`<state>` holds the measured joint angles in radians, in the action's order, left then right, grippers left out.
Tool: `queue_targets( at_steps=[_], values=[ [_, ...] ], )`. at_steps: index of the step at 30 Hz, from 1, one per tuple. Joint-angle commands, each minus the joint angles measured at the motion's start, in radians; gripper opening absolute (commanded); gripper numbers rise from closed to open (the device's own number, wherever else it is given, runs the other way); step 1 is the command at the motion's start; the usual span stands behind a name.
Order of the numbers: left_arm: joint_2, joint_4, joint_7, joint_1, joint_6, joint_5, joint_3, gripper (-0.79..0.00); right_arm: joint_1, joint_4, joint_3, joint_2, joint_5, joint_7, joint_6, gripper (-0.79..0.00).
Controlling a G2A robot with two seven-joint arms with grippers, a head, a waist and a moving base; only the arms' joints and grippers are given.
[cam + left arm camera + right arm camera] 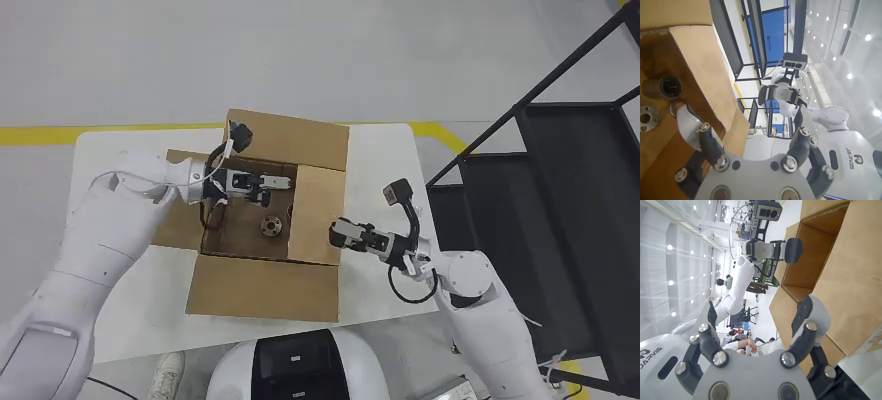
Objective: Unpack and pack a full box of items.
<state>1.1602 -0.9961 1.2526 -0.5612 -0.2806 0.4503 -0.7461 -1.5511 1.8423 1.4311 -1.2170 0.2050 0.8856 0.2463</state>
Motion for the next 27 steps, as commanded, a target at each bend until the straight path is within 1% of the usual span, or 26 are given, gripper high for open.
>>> queue_targets(
  at_steps=[1,4,6,9,13,17,18,22,24,27],
  values=[
    [0.028,0.079,-0.031,0.03,-0.02,-0.013,0.044,0.0,-0.003,-0.002,0.0,0.002,0.001,-0.001,0.001,0.0],
    [0.07,0.172,-0.086,0.063,-0.056,-0.028,0.093,0.0,-0.005,-0.004,0.001,0.005,0.002,-0.002,0.003,0.0],
    [0.096,0.216,-0.093,0.079,-0.084,-0.017,0.118,0.0,-0.007,-0.005,0.002,0.007,0.005,-0.003,0.005,0.0],
    [0.136,0.274,-0.067,0.098,-0.112,0.024,0.148,0.0,-0.011,0.0,0.002,0.009,0.01,0.001,0.01,0.0],
    [0.19,0.349,-0.07,0.122,-0.126,0.047,0.186,0.0,-0.018,0.012,0.0,0.014,0.009,0.01,0.012,0.0],
    [0.237,0.413,-0.042,0.134,-0.145,0.1,0.202,0.0,-0.025,0.026,-0.003,0.018,0.006,0.019,0.012,0.0],
    [0.247,0.423,-0.02,0.134,-0.152,0.122,0.202,0.0,-0.025,0.03,-0.004,0.019,0.005,0.021,0.013,0.0],
    [0.278,0.449,0.147,0.126,-0.14,0.285,0.175,0.0,-0.03,0.048,-0.013,0.023,-0.005,0.028,0.012,0.0],
    [0.288,0.437,0.178,0.124,-0.109,0.325,0.167,0.0,-0.033,0.06,-0.017,0.025,-0.012,0.03,0.013,0.0],
    [0.296,0.407,0.197,0.117,-0.09,0.34,0.163,0.0,-0.039,0.084,-0.021,0.028,-0.02,0.029,0.016,0.0]
  ],
)
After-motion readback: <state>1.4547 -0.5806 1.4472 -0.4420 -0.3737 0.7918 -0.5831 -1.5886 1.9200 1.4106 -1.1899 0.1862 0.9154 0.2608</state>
